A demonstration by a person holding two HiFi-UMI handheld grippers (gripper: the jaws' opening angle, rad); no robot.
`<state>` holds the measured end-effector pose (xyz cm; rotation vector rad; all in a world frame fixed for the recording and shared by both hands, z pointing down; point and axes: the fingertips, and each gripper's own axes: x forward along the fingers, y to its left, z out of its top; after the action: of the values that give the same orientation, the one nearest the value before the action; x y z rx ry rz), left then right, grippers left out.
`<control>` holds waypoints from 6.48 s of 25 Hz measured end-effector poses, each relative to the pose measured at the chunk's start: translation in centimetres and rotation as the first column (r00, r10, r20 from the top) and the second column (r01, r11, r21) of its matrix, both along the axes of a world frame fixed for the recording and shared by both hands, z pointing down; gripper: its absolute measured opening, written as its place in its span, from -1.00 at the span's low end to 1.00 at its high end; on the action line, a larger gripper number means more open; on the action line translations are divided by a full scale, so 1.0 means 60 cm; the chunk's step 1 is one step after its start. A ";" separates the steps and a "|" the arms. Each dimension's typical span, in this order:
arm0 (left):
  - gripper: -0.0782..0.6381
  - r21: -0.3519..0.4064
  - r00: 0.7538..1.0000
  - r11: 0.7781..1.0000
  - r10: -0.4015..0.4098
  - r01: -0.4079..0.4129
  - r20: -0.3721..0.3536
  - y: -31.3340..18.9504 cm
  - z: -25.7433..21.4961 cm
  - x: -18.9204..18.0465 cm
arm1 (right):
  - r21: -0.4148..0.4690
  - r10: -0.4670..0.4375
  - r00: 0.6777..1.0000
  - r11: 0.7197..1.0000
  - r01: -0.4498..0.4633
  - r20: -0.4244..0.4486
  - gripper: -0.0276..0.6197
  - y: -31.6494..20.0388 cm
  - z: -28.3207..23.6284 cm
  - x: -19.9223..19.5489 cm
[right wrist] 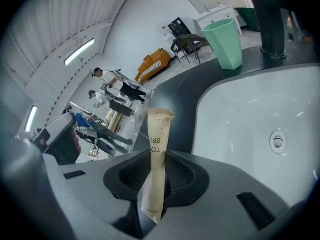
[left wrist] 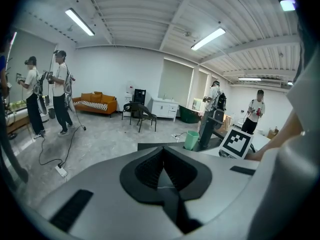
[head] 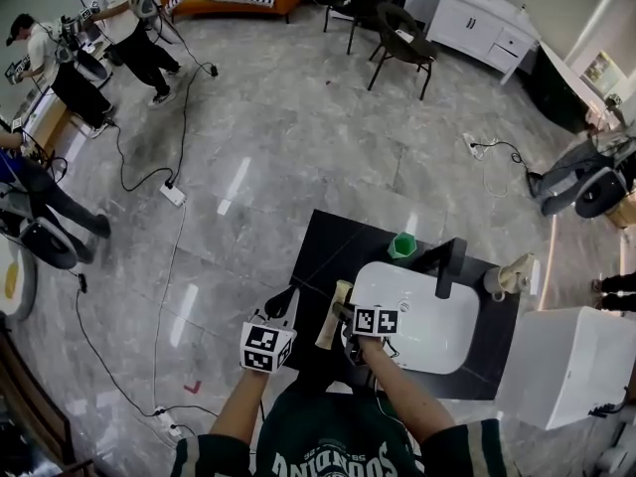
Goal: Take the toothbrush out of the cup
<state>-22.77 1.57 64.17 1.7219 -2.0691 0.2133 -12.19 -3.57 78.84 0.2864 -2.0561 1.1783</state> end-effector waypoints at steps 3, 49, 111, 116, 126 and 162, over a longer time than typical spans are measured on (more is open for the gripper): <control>-0.75 -0.007 1.000 1.000 0.006 -0.006 -0.004 0.001 0.003 0.000 | -0.014 0.008 1.000 1.000 -0.008 -0.009 -0.57 -0.002 0.009 0.002; -0.75 0.098 0.903 0.898 0.430 -0.429 0.008 -0.277 -0.085 0.314 | 0.529 0.262 0.951 0.791 -0.309 0.163 -0.77 -0.240 -0.187 0.349; -0.75 0.011 0.975 0.976 0.217 -0.217 0.038 -0.361 -0.100 0.468 | 0.664 0.398 0.915 0.670 -0.333 0.056 -0.27 -0.739 -0.171 0.620; -0.75 0.006 0.979 0.979 0.201 -0.202 0.041 -0.351 -0.098 0.470 | 0.668 0.396 0.917 0.669 -0.326 0.051 -0.46 -0.738 -0.170 0.621; -0.75 0.014 0.985 0.986 0.166 -0.166 0.048 -0.345 -0.105 0.477 | 0.691 0.351 0.919 0.620 -0.371 0.178 -0.53 -0.736 -0.226 0.621; -0.75 0.068 0.943 0.941 0.329 -0.332 0.046 -0.268 -0.126 0.368 | 0.733 0.345 0.905 0.543 -0.409 0.250 -0.60 -0.517 -0.344 0.574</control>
<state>-0.68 -14.50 56.62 2.1211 -1.8179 0.2708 22.28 -34.58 58.22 1.1799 -2.5578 0.4145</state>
